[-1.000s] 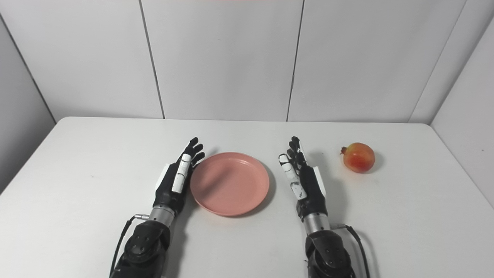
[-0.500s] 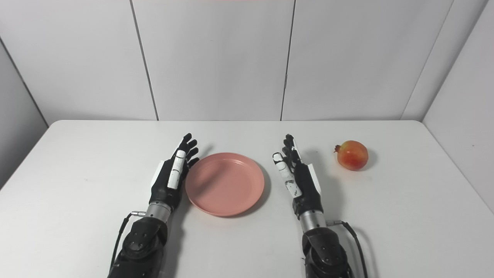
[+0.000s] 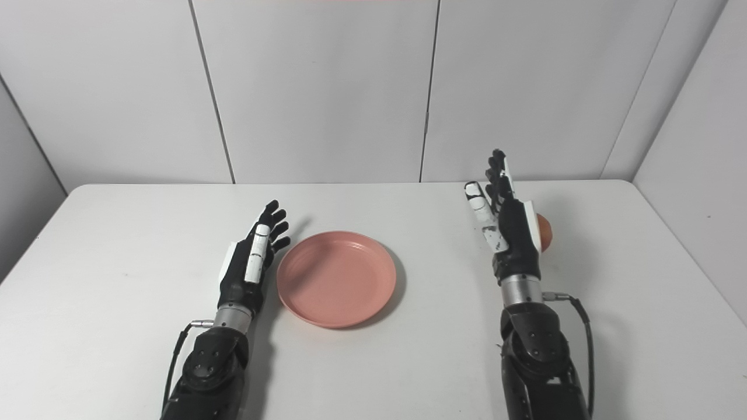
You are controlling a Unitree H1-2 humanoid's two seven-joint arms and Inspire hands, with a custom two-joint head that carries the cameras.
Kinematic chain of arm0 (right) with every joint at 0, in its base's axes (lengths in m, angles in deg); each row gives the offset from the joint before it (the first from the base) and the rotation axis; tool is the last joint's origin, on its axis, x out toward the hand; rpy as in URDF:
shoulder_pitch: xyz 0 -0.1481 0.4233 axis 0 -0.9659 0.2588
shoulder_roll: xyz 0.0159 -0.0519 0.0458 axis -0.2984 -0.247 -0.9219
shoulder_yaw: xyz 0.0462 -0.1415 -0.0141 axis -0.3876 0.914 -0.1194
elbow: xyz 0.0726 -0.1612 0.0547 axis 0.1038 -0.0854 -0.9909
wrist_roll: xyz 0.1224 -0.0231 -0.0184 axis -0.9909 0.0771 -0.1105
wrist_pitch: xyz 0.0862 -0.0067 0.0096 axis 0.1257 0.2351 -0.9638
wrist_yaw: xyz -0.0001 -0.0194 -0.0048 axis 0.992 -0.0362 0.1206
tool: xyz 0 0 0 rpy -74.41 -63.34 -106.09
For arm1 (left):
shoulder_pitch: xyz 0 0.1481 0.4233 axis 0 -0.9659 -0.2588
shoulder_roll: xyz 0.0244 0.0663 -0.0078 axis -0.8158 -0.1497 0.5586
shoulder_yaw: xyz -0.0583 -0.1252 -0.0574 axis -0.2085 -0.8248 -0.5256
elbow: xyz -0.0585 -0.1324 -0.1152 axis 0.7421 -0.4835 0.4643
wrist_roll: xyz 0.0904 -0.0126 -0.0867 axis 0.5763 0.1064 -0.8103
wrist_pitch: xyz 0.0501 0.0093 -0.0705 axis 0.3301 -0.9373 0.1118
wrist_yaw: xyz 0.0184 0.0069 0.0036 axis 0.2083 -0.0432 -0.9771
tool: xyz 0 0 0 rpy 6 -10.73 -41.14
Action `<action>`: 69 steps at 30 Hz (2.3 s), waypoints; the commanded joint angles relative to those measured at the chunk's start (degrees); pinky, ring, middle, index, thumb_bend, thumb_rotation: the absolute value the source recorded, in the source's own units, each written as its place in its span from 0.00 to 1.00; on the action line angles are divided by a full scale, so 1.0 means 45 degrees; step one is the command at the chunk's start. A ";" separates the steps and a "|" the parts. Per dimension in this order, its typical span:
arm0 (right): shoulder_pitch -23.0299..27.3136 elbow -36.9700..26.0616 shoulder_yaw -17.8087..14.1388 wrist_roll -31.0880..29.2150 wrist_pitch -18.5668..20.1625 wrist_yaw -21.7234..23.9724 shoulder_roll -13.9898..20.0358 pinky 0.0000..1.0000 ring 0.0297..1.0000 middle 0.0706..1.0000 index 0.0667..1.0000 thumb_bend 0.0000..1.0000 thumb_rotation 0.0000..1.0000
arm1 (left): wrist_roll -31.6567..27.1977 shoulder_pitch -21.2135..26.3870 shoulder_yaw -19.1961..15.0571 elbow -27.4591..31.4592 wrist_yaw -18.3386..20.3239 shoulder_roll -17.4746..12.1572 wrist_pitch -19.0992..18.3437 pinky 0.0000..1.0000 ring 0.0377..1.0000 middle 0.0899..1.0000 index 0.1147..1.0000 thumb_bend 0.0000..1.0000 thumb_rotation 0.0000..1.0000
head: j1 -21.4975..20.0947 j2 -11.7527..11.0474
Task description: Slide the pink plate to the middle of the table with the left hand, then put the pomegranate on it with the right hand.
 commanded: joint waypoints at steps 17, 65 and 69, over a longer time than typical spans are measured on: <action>0.0972 -0.0269 -0.0099 0.3999 0.0709 -0.1442 0.2394 0.91 0.93 0.95 0.98 0.75 0.69 | -0.0828 0.0146 -0.0294 0.0009 0.0557 0.0200 0.0408 0.89 0.94 0.94 0.92 0.59 1.00 | -0.0597 -0.0103; 0.1830 0.3552 0.1519 0.5676 0.2067 -0.2010 0.3260 0.82 0.91 0.94 0.97 0.92 0.34 | -0.1087 -0.0100 -0.0223 0.0604 0.1060 -0.0084 0.0302 0.89 0.93 0.94 0.93 0.60 1.00 | -0.1033 0.0109; 0.1961 0.3896 0.1744 0.5907 0.1980 -0.2384 0.3371 0.84 0.92 0.95 0.97 0.92 0.34 | -0.1135 -0.0154 -0.0249 0.0745 0.1087 -0.0073 0.0281 0.89 0.93 0.94 0.93 0.60 1.00 | -0.1040 0.0175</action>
